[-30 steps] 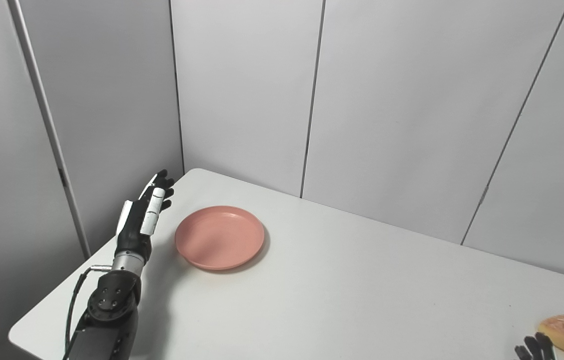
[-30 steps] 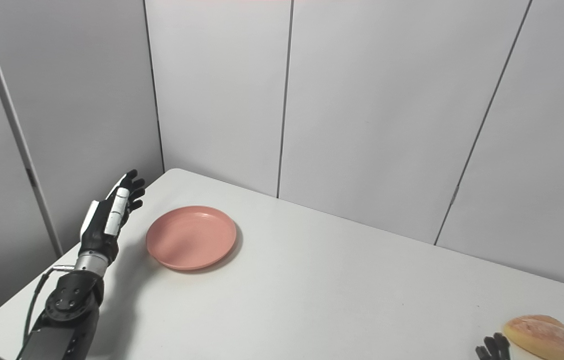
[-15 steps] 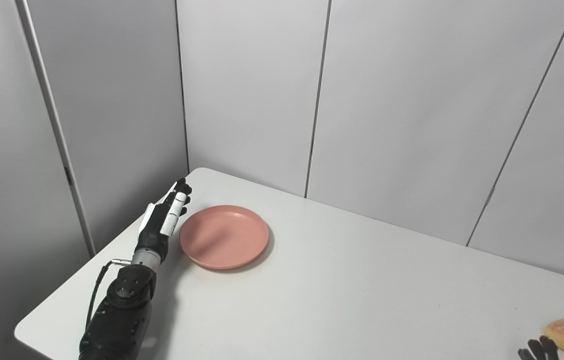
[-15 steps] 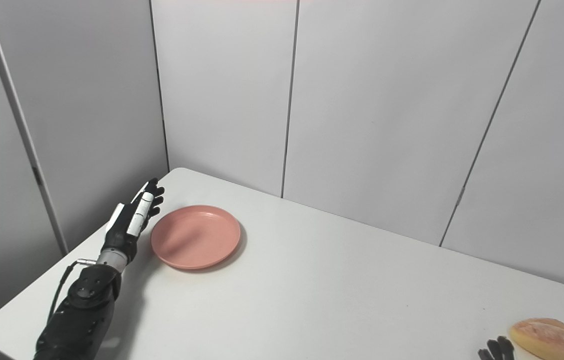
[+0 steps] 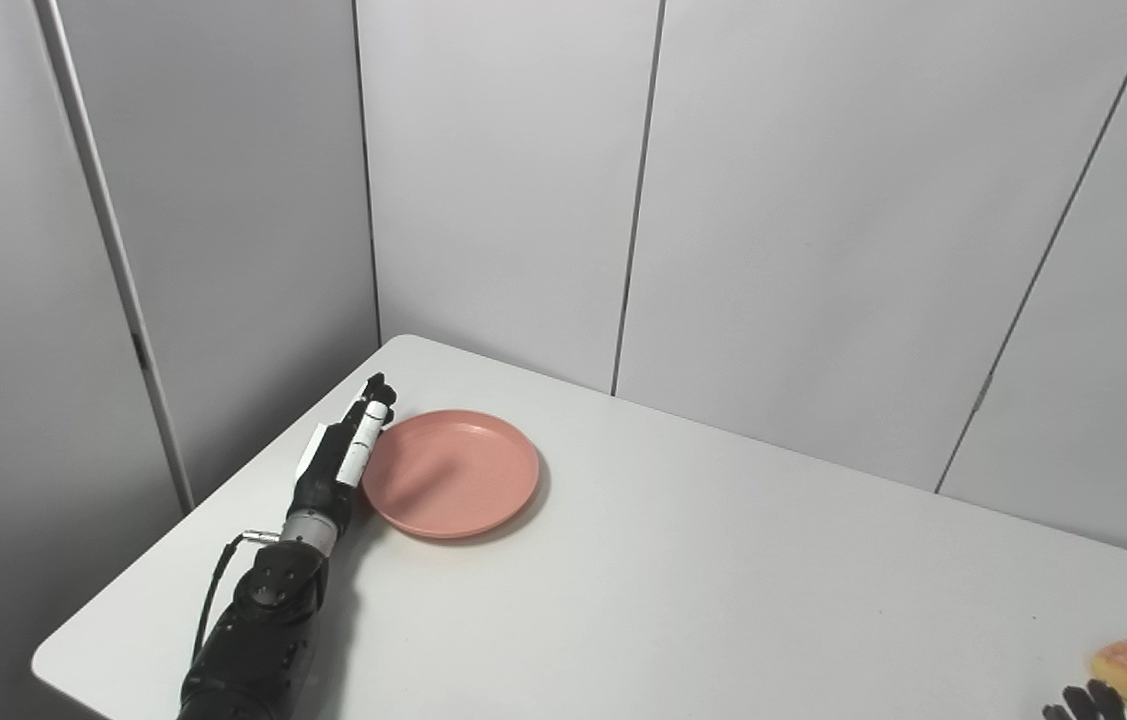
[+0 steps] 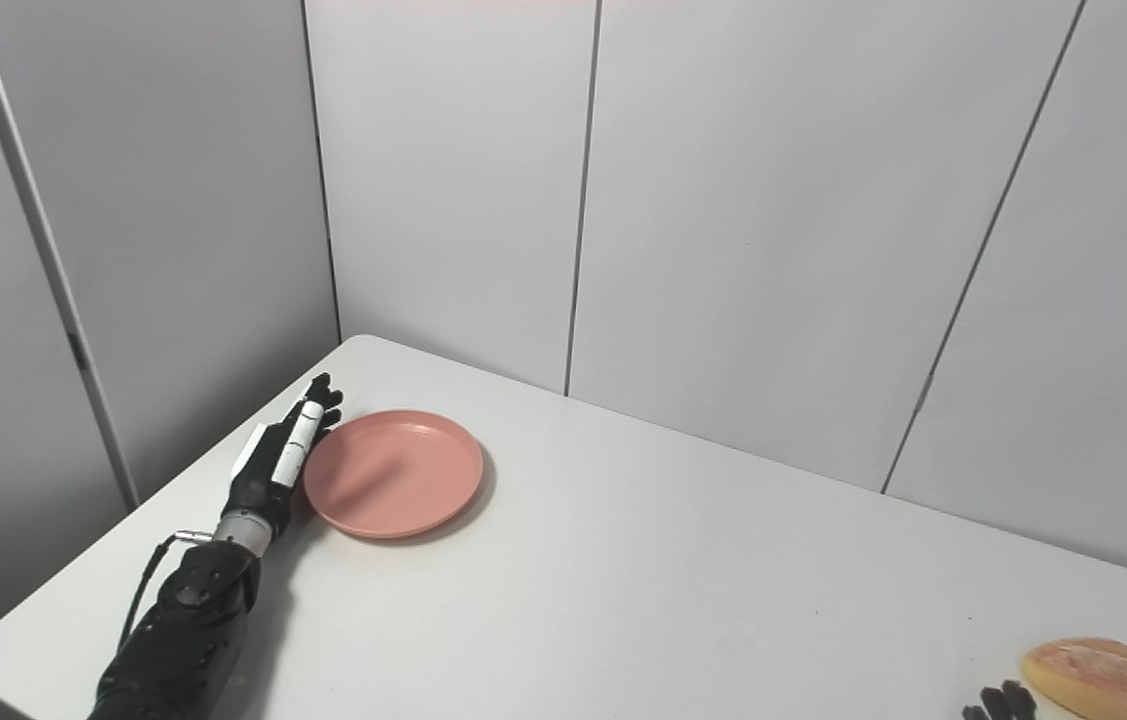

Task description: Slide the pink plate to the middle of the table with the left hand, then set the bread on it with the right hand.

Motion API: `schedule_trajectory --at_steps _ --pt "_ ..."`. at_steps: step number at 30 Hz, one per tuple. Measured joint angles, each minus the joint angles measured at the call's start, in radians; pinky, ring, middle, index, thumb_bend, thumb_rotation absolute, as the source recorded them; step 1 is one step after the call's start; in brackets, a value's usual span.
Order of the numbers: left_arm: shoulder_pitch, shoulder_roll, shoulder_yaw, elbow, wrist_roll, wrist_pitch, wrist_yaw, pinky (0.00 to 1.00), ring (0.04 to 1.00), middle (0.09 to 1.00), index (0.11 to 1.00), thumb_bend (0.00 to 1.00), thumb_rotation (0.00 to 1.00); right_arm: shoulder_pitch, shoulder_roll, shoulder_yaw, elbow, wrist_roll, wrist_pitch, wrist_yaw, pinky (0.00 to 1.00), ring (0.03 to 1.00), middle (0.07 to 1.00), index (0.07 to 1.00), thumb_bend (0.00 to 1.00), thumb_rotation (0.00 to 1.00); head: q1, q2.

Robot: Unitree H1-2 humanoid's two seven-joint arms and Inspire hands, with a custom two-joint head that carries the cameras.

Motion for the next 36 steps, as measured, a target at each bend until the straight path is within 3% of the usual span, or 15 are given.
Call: schedule_trajectory --at_steps 17,28,36 --pt "-0.012 -0.022 -0.035 0.017 -0.007 -0.003 -0.039 1.00 0.981 0.973 0.963 0.72 1.00 0.009 0.000 0.002 -0.011 0.002 0.000 0.002 1.00 0.986 0.992 0.991 0.75 0.85 -0.018 0.014" --pt "-0.049 -0.079 -0.070 0.044 -0.001 -0.035 -0.018 0.98 0.963 0.965 0.962 0.70 1.00 0.010 0.000 0.003 -0.011 -0.010 0.000 0.001 1.00 1.000 1.000 1.000 0.81 0.84 -0.037 0.023" --pt "-0.059 -0.159 -0.110 -0.002 0.002 -0.014 -0.020 1.00 0.968 0.960 0.965 0.71 1.00 0.009 0.000 0.003 -0.011 -0.011 0.000 0.002 1.00 1.000 1.000 1.000 0.80 0.85 -0.035 0.020"
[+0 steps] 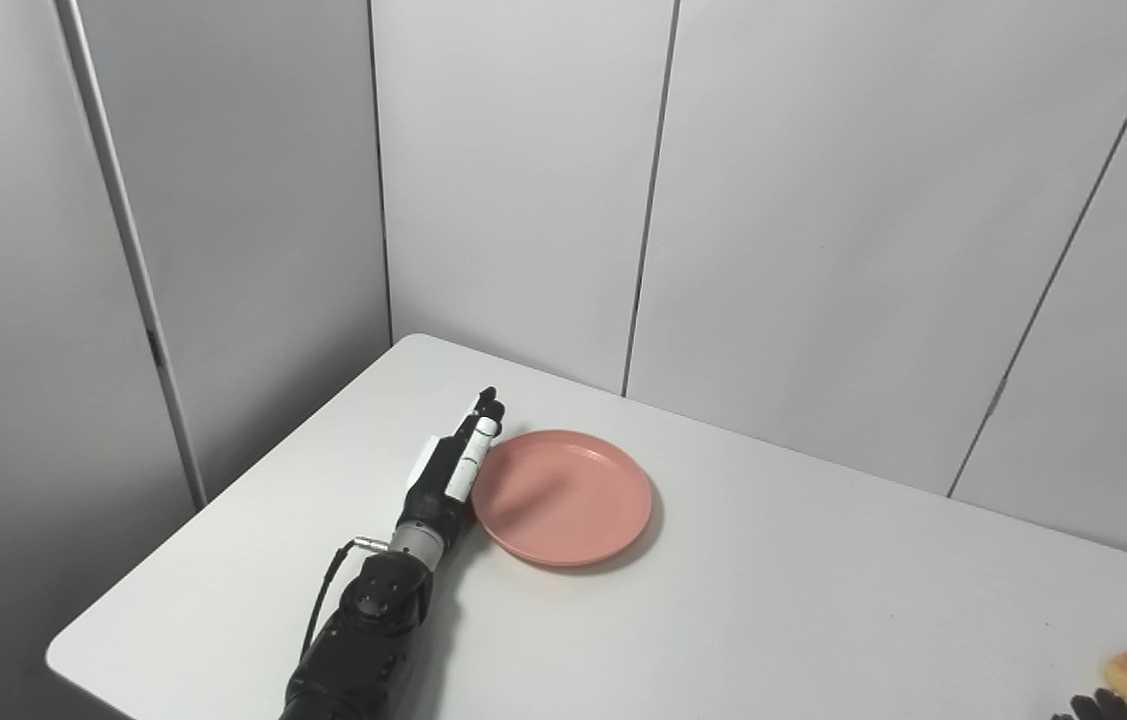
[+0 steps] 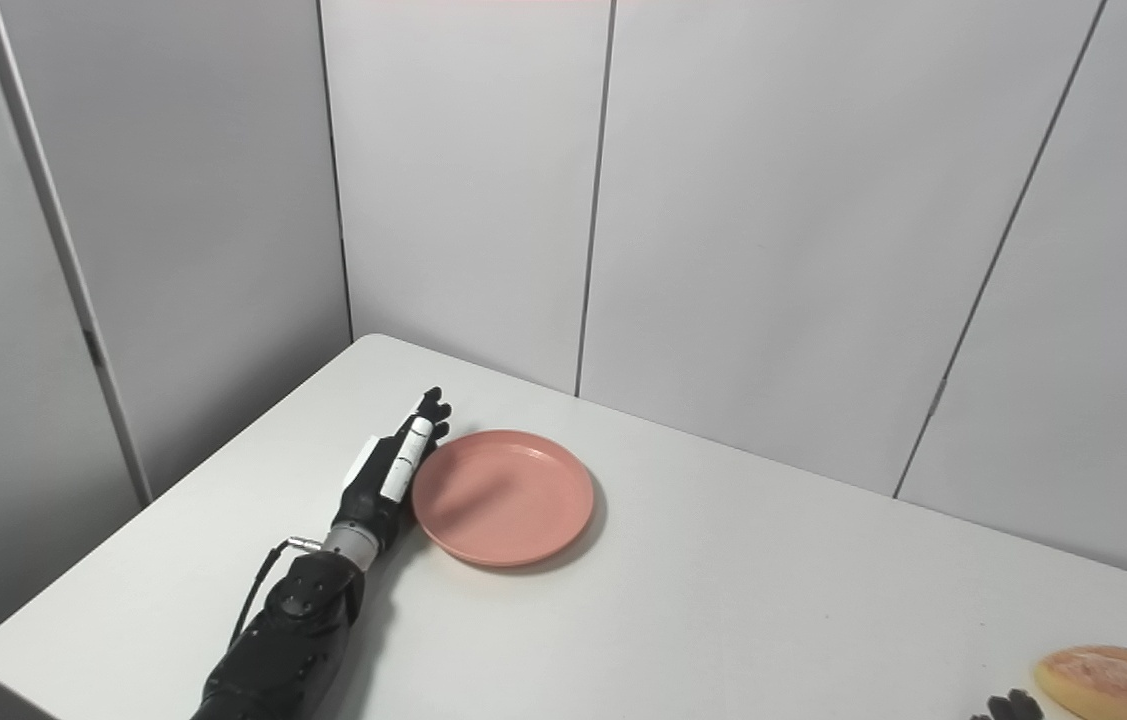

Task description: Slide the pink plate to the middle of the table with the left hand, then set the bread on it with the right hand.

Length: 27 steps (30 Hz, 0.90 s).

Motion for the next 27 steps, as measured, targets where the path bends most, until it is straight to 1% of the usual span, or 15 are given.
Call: schedule_trajectory --at_steps 3,5,7,9,12,14,17,19,21,23,25,26,27 --pt "-0.002 -0.017 -0.005 -0.009 0.000 0.015 0.001 1.00 0.968 0.962 0.968 0.71 1.00 0.000 0.000 0.000 0.000 -0.001 0.000 0.000 1.00 1.000 1.000 1.000 0.81 0.85 0.002 0.002" --pt "-0.003 -0.024 -0.005 -0.010 0.000 0.019 0.004 1.00 0.965 0.958 0.962 0.69 1.00 0.000 0.000 0.000 0.000 -0.003 0.000 0.000 1.00 1.000 1.000 1.000 0.81 0.85 0.000 0.002" --pt "-0.005 -0.029 -0.006 -0.010 0.000 0.022 0.007 1.00 0.969 0.958 0.959 0.69 1.00 0.000 -0.001 -0.001 0.000 -0.006 0.000 0.000 1.00 1.000 1.000 1.000 0.81 0.85 -0.002 0.003" --pt "-0.007 -0.037 -0.008 -0.010 0.000 0.024 0.013 1.00 0.970 0.961 0.961 0.72 1.00 0.000 -0.001 -0.001 0.000 -0.006 0.000 0.000 1.00 1.000 1.000 1.000 0.81 0.85 -0.005 0.005" --pt "-0.010 -0.045 -0.013 -0.008 0.002 0.023 0.022 0.99 0.967 0.962 0.962 0.72 1.00 0.000 0.000 -0.001 0.000 -0.005 0.000 0.000 1.00 1.000 1.000 1.000 0.81 0.84 -0.015 0.008" --pt "-0.012 -0.047 -0.016 -0.007 0.002 0.022 0.023 0.97 0.964 0.964 0.967 0.69 1.00 0.000 0.000 -0.001 0.000 -0.004 0.000 0.000 1.00 1.000 1.000 1.000 0.81 0.84 -0.028 0.014" --pt "-0.013 -0.055 -0.018 -0.009 0.002 0.022 0.023 0.97 0.960 0.961 0.966 0.68 1.00 0.000 0.000 0.000 0.000 -0.001 0.000 0.000 1.00 1.000 1.000 1.000 0.80 0.84 -0.037 0.017" --pt "-0.014 -0.067 -0.018 -0.012 0.000 0.023 0.022 0.96 0.957 0.959 0.964 0.68 1.00 0.000 0.000 0.000 0.000 -0.001 0.000 0.000 1.00 1.000 1.000 1.000 0.80 0.85 -0.057 0.025" --pt "-0.014 -0.078 -0.021 -0.017 0.000 0.026 0.022 0.96 0.955 0.957 0.963 0.67 1.00 0.000 0.001 0.002 -0.001 -0.005 0.001 -0.001 1.00 1.000 1.000 1.000 0.80 0.88 -0.072 0.032" --pt "-0.014 -0.091 -0.027 -0.025 0.000 0.032 0.021 0.98 0.963 0.961 0.965 0.68 1.00 0.000 0.001 0.006 -0.003 -0.013 0.001 -0.001 1.00 1.000 1.000 1.000 0.79 0.89 -0.092 0.043" --pt "-0.014 -0.104 -0.031 -0.032 0.000 0.036 0.020 0.98 0.963 0.961 0.965 0.69 1.00 0.001 0.000 0.011 -0.005 -0.022 0.001 -0.002 1.00 1.000 1.000 1.000 0.77 0.90 -0.095 0.044" --pt "-0.014 -0.108 -0.034 -0.034 0.000 0.036 0.019 0.98 0.963 0.962 0.966 0.69 1.00 0.001 0.000 0.012 -0.006 -0.025 0.002 -0.002 1.00 1.000 1.000 1.000 0.76 0.90 -0.107 0.051" --pt "-0.013 -0.111 -0.039 -0.037 0.000 0.037 0.017 0.97 0.962 0.963 0.968 0.68 1.00 0.003 0.000 0.014 -0.008 -0.030 0.002 -0.002 1.00 1.000 1.000 1.000 0.75 0.90 -0.144 0.069"
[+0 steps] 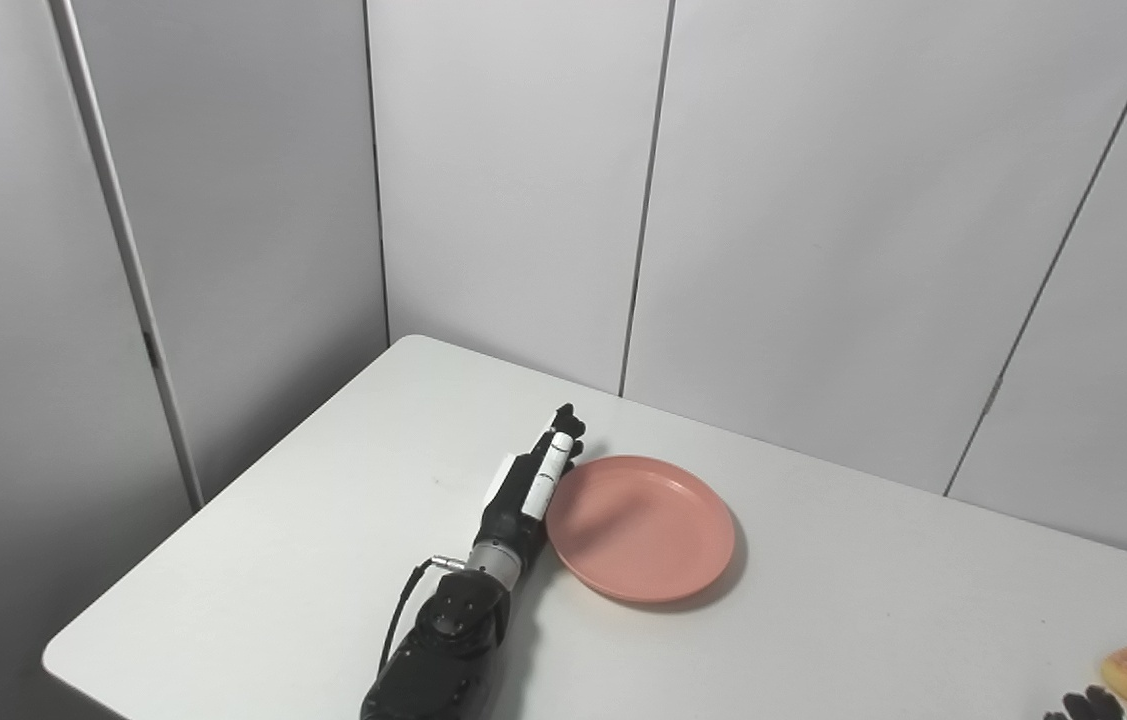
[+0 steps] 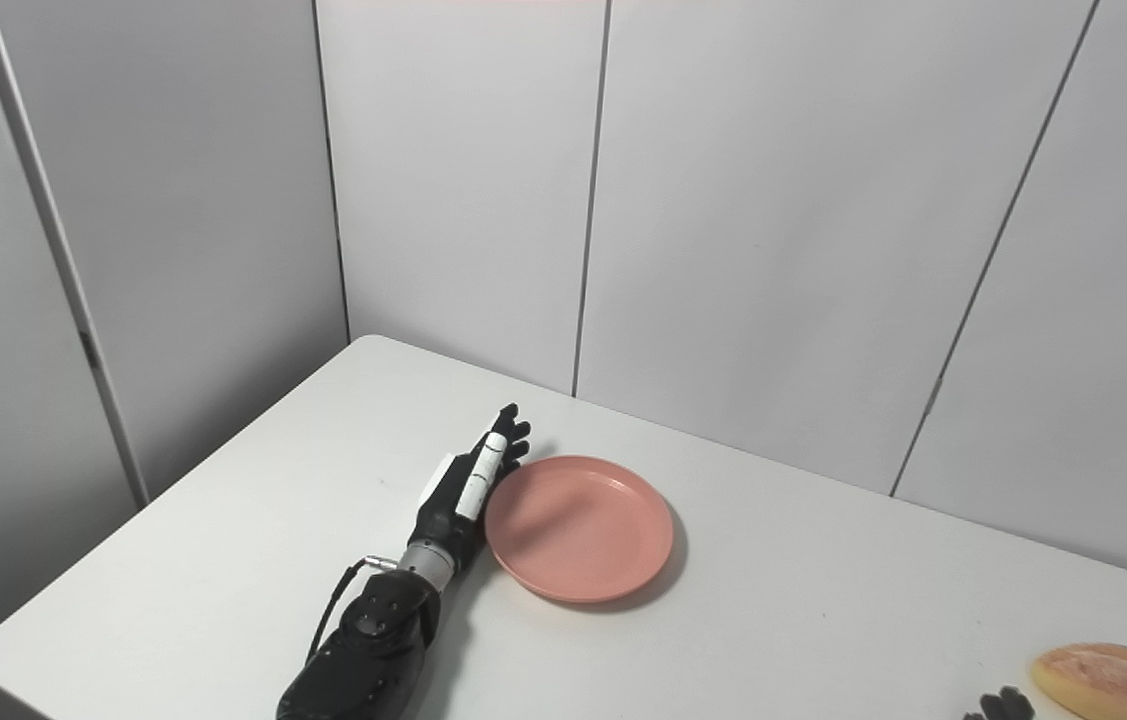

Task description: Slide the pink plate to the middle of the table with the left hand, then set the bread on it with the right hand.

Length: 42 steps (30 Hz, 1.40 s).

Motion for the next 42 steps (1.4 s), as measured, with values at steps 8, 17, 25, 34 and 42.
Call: schedule_trajectory --at_steps 8,17,25,34,42 --pt "0.011 -0.008 -0.010 -0.024 -0.008 0.013 -0.025 0.97 0.962 0.967 0.971 0.69 1.00 0.013 0.001 0.017 -0.016 -0.047 0.007 -0.018 1.00 1.000 1.000 1.000 0.69 0.89 -0.126 0.034" --pt "0.009 -0.030 -0.003 -0.024 -0.027 0.013 -0.041 0.96 0.962 0.963 0.982 0.69 1.00 0.012 0.028 0.035 -0.038 -0.118 0.020 -0.057 1.00 0.997 1.000 1.000 0.61 0.79 -0.287 0.065" --pt "0.007 -0.043 -0.006 -0.025 -0.045 0.022 -0.071 0.96 0.958 0.960 0.976 0.69 1.00 0.012 0.058 0.051 -0.037 -0.154 0.021 -0.078 1.00 0.995 0.995 1.000 0.62 0.77 -0.373 0.089" --pt "0.018 -0.060 -0.008 -0.052 -0.047 0.043 -0.088 0.97 0.960 0.960 0.976 0.69 1.00 0.011 0.074 0.068 -0.037 -0.185 0.020 -0.088 1.00 0.988 0.996 1.000 0.62 0.82 -0.436 0.104" --pt "0.031 -0.067 -0.021 -0.077 -0.042 0.058 -0.102 0.99 0.964 0.958 0.971 0.69 1.00 0.007 0.083 0.080 -0.033 -0.216 0.020 -0.102 1.00 0.988 1.000 1.000 0.62 0.86 -0.456 0.104"
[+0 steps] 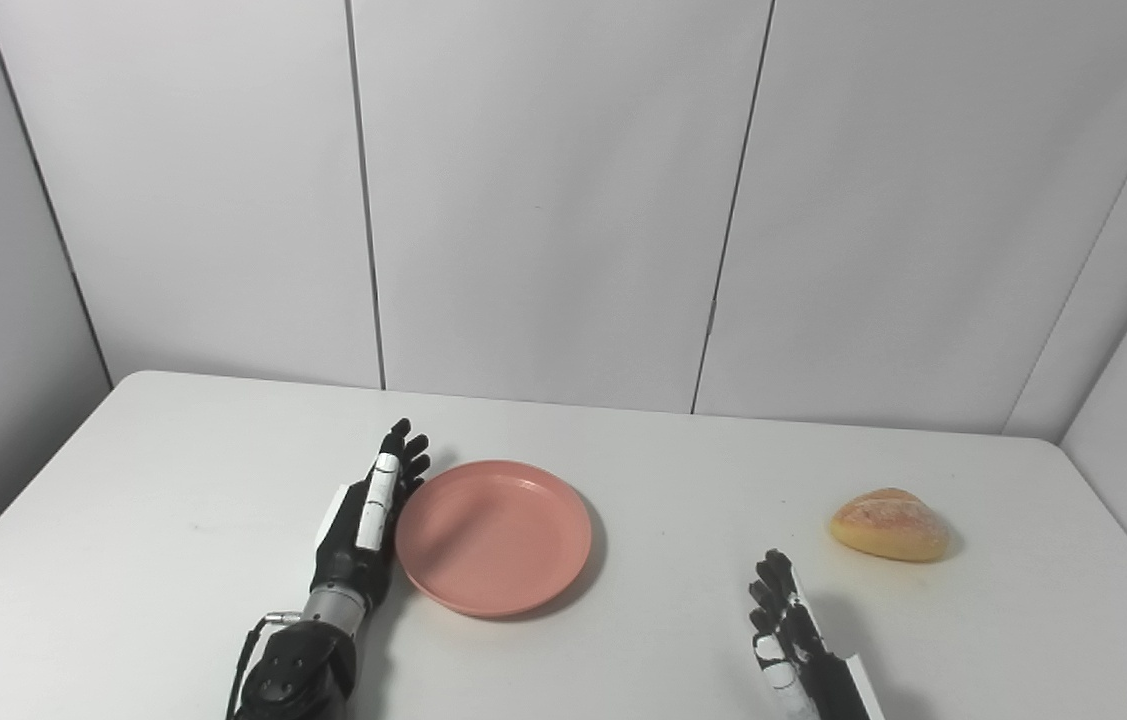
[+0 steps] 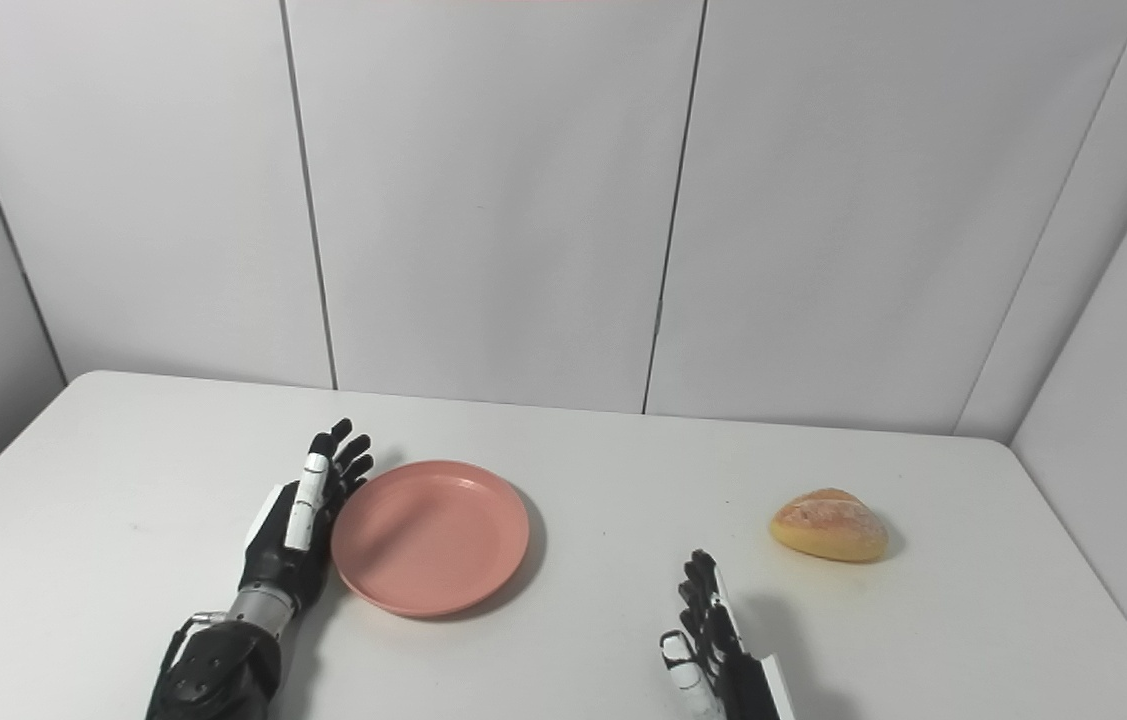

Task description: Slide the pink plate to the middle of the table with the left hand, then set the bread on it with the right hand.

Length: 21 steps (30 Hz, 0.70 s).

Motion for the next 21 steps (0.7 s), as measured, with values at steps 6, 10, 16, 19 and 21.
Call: schedule_trajectory --at_steps 6,10,16,19,21 --pt "0.016 -0.020 -0.014 -0.036 0.020 0.025 0.011 0.96 0.964 0.964 0.973 0.69 1.00 -0.008 0.002 0.003 0.002 -0.010 0.000 -0.005 1.00 0.989 1.000 1.000 0.63 0.86 -0.012 -0.002" --pt "0.039 -0.048 -0.025 -0.076 0.027 0.040 0.013 0.96 0.970 0.974 0.981 0.67 1.00 -0.009 0.004 0.004 0.002 -0.011 0.000 -0.009 1.00 0.988 1.000 1.000 0.64 0.87 -0.015 0.000" --pt "0.042 -0.079 -0.050 -0.081 0.045 0.040 0.018 0.99 0.978 0.981 0.982 0.68 1.00 -0.009 0.005 0.005 0.002 -0.010 0.000 -0.008 1.00 0.995 1.000 1.000 0.63 0.86 -0.028 0.002" --pt "0.043 -0.086 -0.053 -0.082 0.044 0.038 0.018 0.99 0.986 0.992 0.999 0.68 1.00 -0.009 0.004 0.006 0.002 -0.009 0.000 -0.008 1.00 0.998 1.000 1.000 0.65 0.85 -0.031 0.003" --pt "0.045 -0.088 -0.055 -0.084 0.043 0.036 0.018 0.99 0.987 0.996 1.000 0.68 1.00 -0.008 0.004 0.007 0.002 -0.006 0.000 -0.007 1.00 0.999 1.000 1.000 0.65 0.85 -0.032 0.003"
